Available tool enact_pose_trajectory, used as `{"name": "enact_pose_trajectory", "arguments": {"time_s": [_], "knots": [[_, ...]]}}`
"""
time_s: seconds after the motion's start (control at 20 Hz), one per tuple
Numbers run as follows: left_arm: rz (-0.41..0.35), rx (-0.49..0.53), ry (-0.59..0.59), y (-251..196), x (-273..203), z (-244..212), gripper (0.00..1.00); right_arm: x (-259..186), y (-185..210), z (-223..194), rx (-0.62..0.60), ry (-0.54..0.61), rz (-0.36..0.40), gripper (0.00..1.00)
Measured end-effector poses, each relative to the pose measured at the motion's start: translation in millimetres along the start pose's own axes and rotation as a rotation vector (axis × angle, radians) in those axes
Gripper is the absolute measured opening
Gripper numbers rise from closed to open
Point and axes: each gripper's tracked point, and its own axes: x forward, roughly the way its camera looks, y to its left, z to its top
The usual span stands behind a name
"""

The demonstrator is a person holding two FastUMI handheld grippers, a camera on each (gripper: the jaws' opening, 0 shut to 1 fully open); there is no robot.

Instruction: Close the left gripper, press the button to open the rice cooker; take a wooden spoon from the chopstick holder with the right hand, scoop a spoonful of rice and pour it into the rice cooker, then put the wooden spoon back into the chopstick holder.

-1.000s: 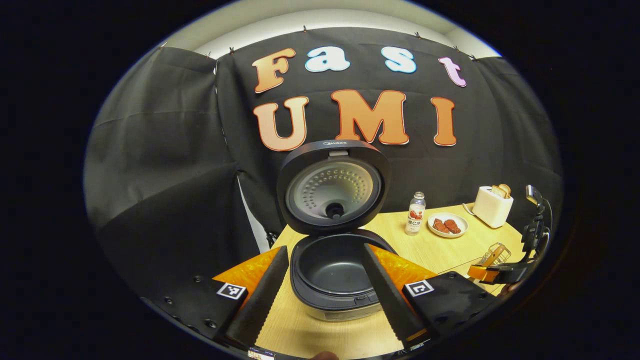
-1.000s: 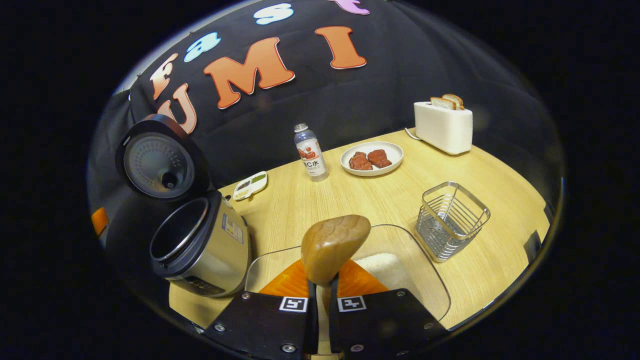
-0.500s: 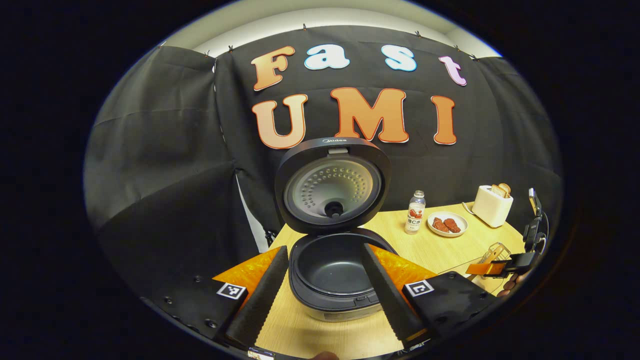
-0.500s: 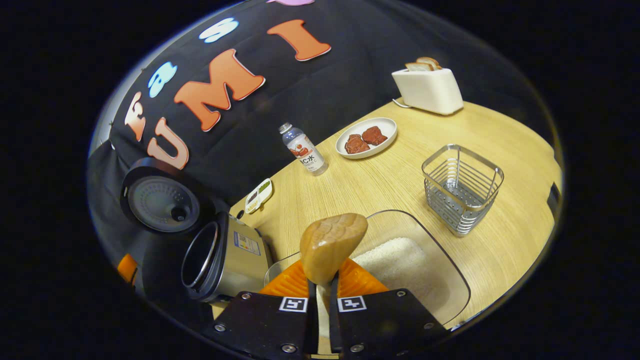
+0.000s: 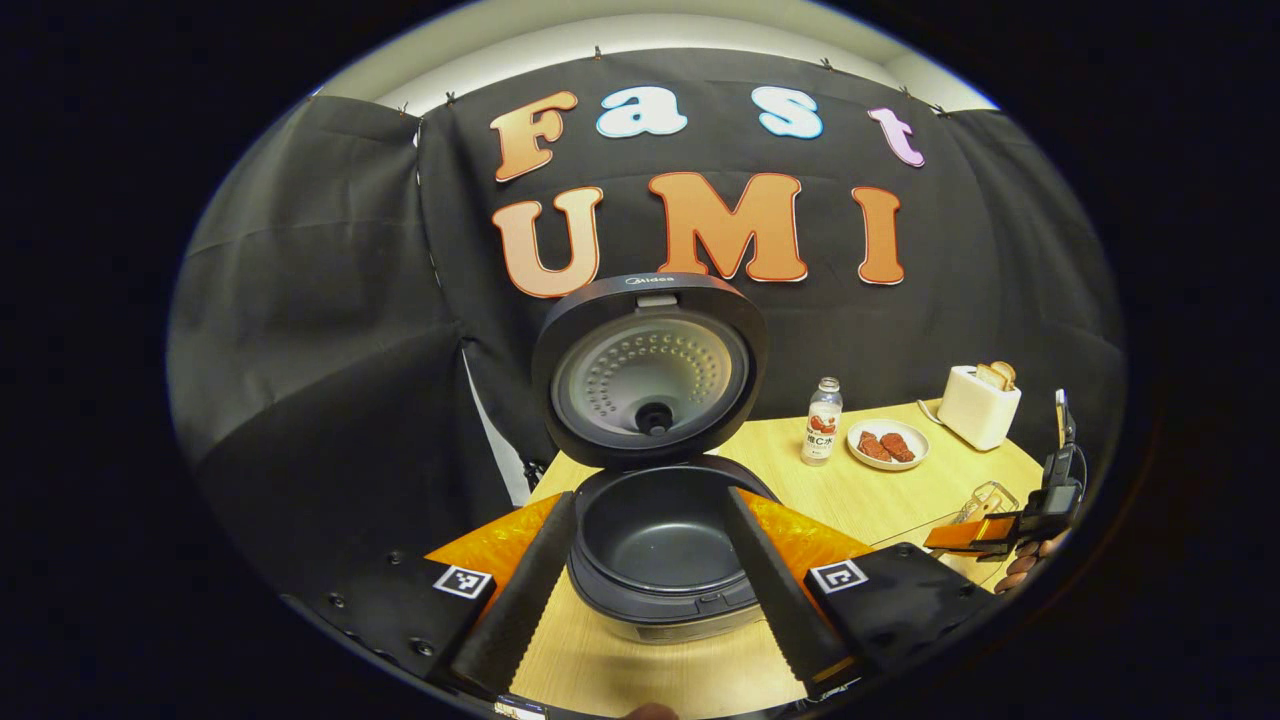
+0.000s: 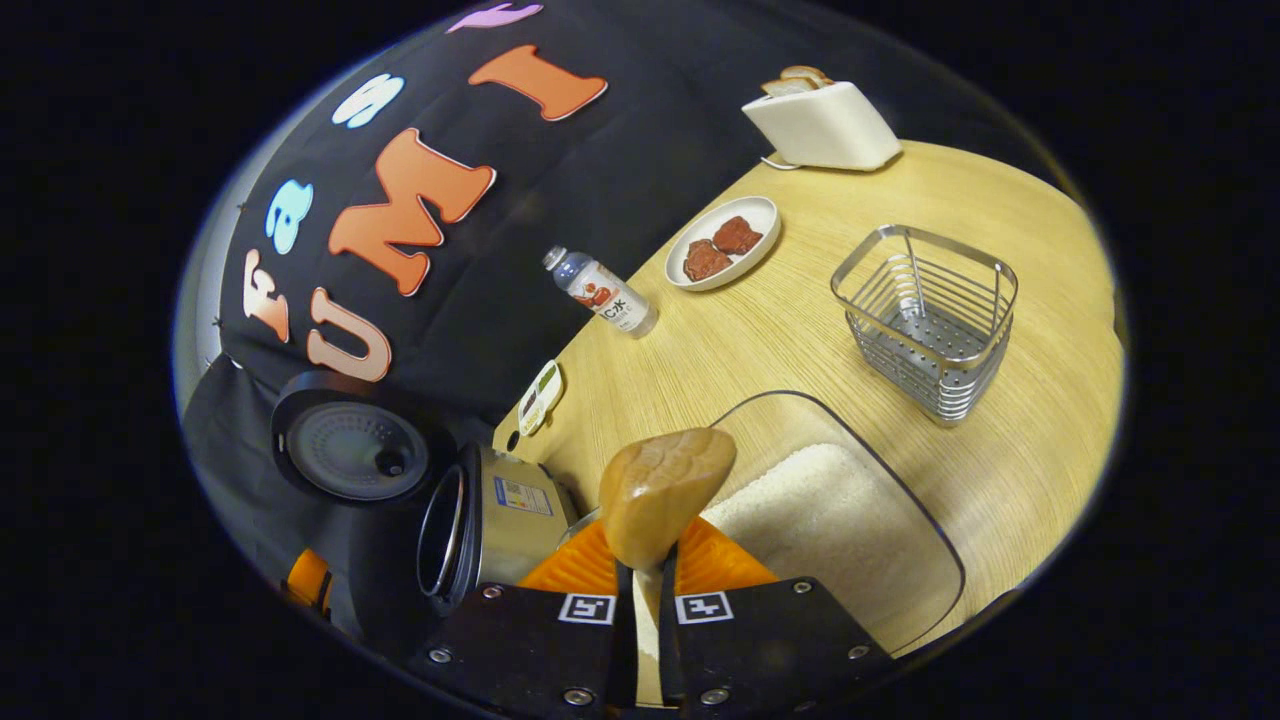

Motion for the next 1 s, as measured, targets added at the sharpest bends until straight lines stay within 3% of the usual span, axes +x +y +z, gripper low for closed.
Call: {"name": "enact_pose_trajectory", "arguments": {"time_s": [0.15,0.2,0.25,0.3,0.35,0.65,1.0], "knots": [[0.004,-0.003,-0.002,-1.2,-0.8,0.5,1.0,-2.9,-8.1,-0.8,0.099,0.018,0.033,0.08],[0.005,-0.003,-0.003,-2.0,-1.0,1.1,0.92,-5.7,-9.4,0.0,0.109,0.023,0.044,0.07],[0.007,-0.001,-0.003,-2.9,-1.7,1.7,1.0,-7.9,-11.6,2.8,0.113,0.024,0.051,0.08],[0.01,0.002,-0.004,-3.6,-1.9,3.2,0.93,-12.6,-10.2,8.8,0.124,0.015,0.06,0.07],[0.012,0.004,-0.005,-4.1,-1.8,3.7,0.92,-16.2,-10.3,16.7,0.144,0.007,0.072,0.08],[0.018,0.001,-0.024,-10.9,-6.8,8.1,0.92,-43.5,2.6,58.7,0.285,-0.018,0.201,0.08],[0.047,-0.015,-0.046,-2.8,-17.5,9.5,0.92,-67.3,23.5,76.3,0.399,0.011,0.358,0.08]]}}
